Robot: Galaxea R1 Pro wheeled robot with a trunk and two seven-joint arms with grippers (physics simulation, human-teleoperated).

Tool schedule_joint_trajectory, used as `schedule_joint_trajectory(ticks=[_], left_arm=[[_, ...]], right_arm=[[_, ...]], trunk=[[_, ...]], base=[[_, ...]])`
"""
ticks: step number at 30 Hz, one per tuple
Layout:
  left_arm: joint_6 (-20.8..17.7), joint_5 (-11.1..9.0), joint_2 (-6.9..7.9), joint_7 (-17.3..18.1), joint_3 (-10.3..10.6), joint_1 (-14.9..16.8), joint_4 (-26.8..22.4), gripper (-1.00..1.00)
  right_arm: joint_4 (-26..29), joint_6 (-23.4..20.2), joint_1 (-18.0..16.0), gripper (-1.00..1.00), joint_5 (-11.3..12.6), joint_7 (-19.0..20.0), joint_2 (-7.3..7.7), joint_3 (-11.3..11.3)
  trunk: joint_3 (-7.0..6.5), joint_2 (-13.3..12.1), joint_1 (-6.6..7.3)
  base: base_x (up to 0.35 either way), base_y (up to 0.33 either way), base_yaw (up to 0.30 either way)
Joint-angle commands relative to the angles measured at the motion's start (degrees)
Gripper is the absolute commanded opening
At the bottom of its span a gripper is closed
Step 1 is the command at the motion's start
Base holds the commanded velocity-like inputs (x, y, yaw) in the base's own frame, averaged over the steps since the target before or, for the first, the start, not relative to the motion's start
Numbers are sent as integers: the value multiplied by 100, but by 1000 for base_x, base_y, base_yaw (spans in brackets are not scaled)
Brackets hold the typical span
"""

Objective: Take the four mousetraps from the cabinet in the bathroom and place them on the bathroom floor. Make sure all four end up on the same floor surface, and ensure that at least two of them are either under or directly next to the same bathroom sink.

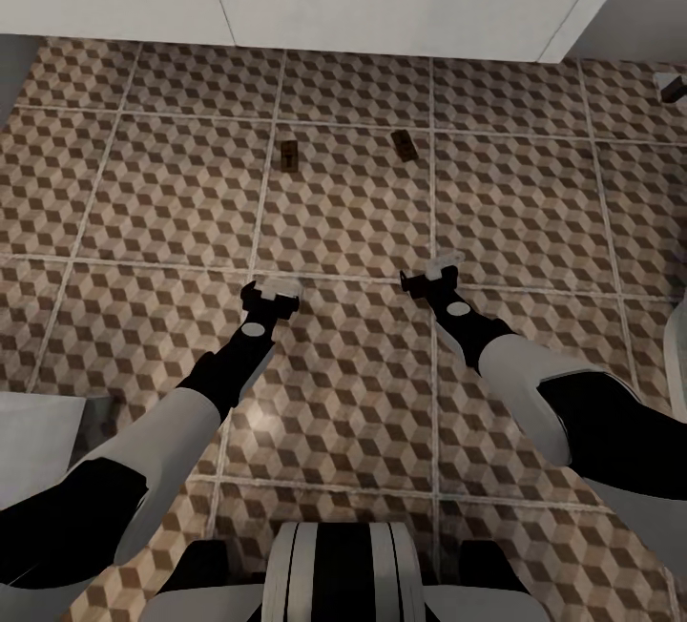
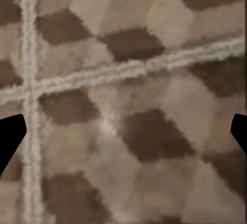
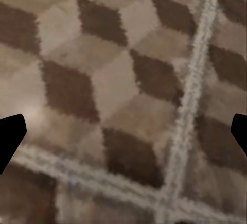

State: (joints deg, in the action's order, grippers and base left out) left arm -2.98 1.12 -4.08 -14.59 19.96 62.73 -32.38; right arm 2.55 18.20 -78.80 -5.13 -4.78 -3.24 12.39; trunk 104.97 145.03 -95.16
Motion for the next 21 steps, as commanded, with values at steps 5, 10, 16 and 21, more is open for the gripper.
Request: schedule_joint_trajectory(ticks=[5, 10, 16, 21], left_arm=[[-74, 2, 13, -65, 29, 1, -483, 100], [-153, 4, 42, -78, 29, -13, -975, 100], [-407, 6, 66, -85, 27, -21, -1156, 100], [-551, 8, 72, -151, 26, -23, -1214, 100]], right_arm=[[-3, 59, -4, 100, -58, -50, 6, 18], [0, 64, -4, 100, -62, -50, 16, 18], [0, 62, -4, 100, -59, -50, 57, 18], [7, 55, -4, 100, -62, -50, 81, 18]], trunk=[[3, 1, 1], [3, 1, 1], [3, 1, 1], [-20, 0, 4]], base=[[-8, 0, 0], [-1, 0, 0], [0, 0, 0], [0, 0, 0]])
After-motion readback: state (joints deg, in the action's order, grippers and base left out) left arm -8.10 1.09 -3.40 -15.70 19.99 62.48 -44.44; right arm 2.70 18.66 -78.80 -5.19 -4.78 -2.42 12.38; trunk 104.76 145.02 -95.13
